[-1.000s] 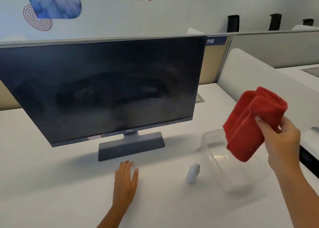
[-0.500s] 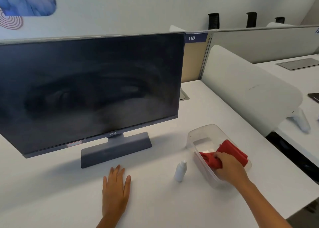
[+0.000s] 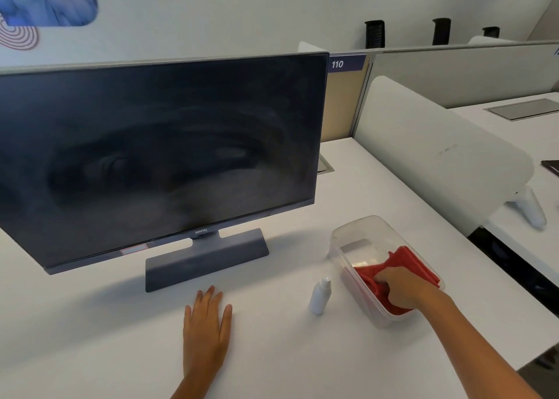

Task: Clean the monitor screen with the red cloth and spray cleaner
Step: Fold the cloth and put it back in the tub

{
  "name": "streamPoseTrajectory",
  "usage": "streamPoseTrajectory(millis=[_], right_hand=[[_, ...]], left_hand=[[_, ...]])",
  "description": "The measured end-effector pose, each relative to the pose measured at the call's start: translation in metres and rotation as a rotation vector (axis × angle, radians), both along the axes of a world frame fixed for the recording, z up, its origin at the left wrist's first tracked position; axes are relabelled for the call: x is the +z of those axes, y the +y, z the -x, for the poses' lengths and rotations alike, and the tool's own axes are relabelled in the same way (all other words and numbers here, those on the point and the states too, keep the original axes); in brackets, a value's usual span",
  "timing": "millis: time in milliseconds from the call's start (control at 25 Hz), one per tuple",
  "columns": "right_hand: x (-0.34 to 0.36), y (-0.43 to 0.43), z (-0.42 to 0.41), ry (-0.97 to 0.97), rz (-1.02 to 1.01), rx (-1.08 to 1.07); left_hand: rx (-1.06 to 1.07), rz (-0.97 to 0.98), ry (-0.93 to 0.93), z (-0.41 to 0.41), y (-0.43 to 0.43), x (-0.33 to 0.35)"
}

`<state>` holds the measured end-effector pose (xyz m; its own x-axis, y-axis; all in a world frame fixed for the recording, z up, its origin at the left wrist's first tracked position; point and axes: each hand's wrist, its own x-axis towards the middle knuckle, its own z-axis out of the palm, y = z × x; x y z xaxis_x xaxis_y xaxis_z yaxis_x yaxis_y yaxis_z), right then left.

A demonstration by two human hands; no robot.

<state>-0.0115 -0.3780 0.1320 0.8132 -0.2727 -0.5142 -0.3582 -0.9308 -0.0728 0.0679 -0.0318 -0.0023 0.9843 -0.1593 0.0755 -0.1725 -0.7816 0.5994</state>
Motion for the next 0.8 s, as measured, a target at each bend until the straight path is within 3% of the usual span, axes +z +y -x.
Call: streamPoseTrajectory(millis=[160,280,400,600,800], right_hand=[[0.022,0.028,-0.001,-0.579,-0.042,-0.134],[0.027,0.065,0.003,-0.845,-0.212,-0.031],[0.015,0.092,0.006,-0.782,-0.266,0.102],[-0.018,0.102,0.007,-0.619,-0.11,0.159],[-0.026,0.105,0.007,-0.712,-0.097,0.152]], left_hand=[[-0.003,-0.034,0.001,0.001,0.0,-0.002],[-0.03,-0.123,-0.003,0.002,0.0,-0.003],[-0.061,-0.227,-0.003,0.002,0.001,-0.005],[-0.066,-0.23,0.034,0.003,0.0,-0.002],[-0.068,-0.233,0.051,0.005,0.0,0.002]])
